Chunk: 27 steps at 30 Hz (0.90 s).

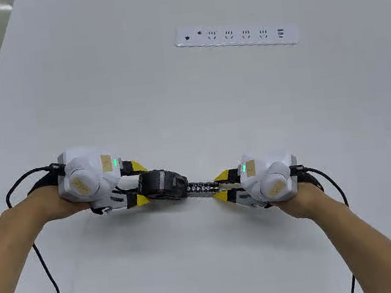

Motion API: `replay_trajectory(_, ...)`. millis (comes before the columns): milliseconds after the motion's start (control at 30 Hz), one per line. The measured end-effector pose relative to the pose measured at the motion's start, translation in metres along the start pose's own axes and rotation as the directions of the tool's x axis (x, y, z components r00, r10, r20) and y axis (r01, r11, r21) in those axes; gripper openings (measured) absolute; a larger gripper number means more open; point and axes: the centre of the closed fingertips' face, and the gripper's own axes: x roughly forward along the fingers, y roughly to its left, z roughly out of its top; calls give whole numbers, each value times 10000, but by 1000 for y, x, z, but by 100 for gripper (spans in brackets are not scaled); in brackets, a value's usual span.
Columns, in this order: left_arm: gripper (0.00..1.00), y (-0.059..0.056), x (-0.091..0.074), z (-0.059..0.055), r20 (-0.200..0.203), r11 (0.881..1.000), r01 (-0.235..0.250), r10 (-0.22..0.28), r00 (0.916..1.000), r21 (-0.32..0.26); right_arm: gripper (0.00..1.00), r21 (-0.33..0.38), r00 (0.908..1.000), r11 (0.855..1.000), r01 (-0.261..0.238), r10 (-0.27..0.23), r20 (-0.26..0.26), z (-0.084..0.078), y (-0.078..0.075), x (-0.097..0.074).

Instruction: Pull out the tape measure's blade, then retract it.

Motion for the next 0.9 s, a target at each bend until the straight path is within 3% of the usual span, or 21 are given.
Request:
replay_trajectory(333,29,-3,4,3,570,9987,-165,192,9982,-483,10,37,10000,10000,45,-44,-50,-2,2,1)
replay_trajectory(900,26,-2,2,3,576,9975,-250,288,9979,-655,9,-142,9999,9998,135,-134,22,0,-4,-3)
